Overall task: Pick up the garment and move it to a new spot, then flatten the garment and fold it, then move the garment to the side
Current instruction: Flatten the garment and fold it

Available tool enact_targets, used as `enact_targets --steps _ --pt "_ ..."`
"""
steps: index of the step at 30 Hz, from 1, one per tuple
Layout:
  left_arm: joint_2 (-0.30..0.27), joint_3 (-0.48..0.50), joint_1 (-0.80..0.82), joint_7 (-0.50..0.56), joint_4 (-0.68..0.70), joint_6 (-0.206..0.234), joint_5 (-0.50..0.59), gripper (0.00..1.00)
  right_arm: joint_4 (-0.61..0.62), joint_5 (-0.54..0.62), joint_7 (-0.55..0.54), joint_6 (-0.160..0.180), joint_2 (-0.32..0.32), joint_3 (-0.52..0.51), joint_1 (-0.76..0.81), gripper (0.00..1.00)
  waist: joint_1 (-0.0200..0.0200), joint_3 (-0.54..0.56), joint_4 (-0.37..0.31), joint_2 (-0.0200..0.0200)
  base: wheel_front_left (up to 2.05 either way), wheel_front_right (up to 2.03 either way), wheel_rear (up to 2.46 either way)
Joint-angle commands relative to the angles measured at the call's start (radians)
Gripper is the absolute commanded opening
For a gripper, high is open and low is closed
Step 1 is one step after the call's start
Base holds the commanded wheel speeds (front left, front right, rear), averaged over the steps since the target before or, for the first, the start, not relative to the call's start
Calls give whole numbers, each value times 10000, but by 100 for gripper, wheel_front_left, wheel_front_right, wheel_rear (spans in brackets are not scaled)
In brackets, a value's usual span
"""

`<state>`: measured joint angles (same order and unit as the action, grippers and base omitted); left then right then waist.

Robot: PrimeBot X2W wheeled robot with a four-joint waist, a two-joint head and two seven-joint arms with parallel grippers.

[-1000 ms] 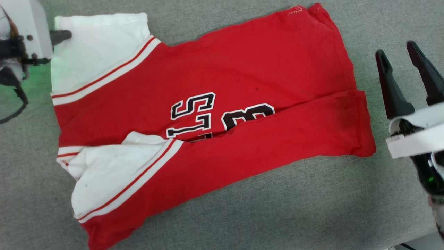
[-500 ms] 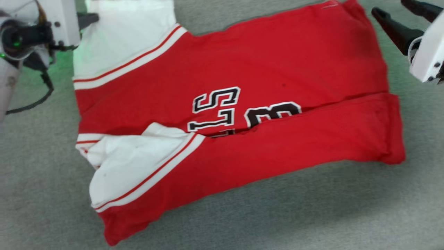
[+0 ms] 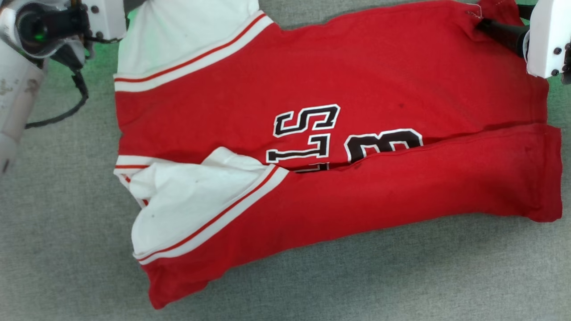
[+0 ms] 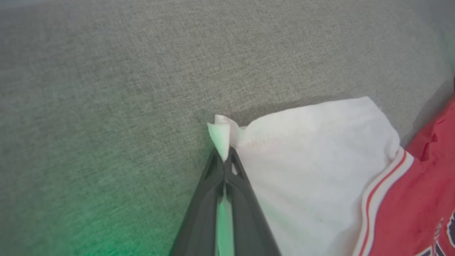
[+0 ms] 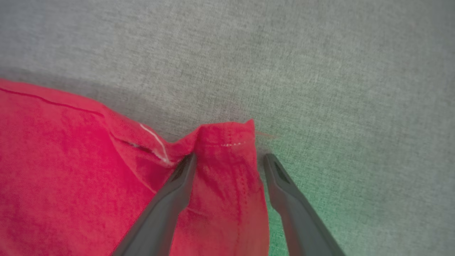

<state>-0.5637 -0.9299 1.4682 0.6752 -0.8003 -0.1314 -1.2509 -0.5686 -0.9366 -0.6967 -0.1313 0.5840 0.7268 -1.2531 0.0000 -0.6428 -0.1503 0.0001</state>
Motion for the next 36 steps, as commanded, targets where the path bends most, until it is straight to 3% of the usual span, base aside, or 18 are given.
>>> enact_targets --steps 1,2,7,11,14,27,31,36 --pt "187 -262 -516 28 -130 41 -14 0 -102 -116 -11 13 -134 303 145 20 0 36 52 -1 0 0 0" --pt "220 -255 -530 -54 -89 36 -48 0 -84 -206 108 13 -96 382 110 0 0 78 81 -1 0 0 0" --pt "268 -179 -689 -789 388 19 -228 0 -25 -501 1453 15 365 468 110 0 0 627 352 -1 0 0 0" --pt "-24 -36 -1198 -1631 1413 18 -619 0 348 -818 2434 13 781 744 613 0 0 1418 629 -1 0 0 0" --pt "-377 29 -1840 -2206 2686 16 -1044 0 828 -1168 2919 15 1276 918 1147 0 0 1983 844 -1 0 0 0" --pt "-3032 -280 -5507 -4559 7461 16 -1803 0 3142 -2322 4014 15 3620 1425 4018 0 0 3225 1417 -1 0 0 0" --pt "-3471 -367 -6592 -5478 8266 14 -1969 0 3412 -2687 4496 15 4214 1224 4969 0 0 3286 1564 -1 0 0 0" --pt "-3674 -707 -7532 -6165 8819 15 -1813 0 3476 -2975 5030 15 4488 988 5907 0 0 3215 1698 -1 0 0 0"
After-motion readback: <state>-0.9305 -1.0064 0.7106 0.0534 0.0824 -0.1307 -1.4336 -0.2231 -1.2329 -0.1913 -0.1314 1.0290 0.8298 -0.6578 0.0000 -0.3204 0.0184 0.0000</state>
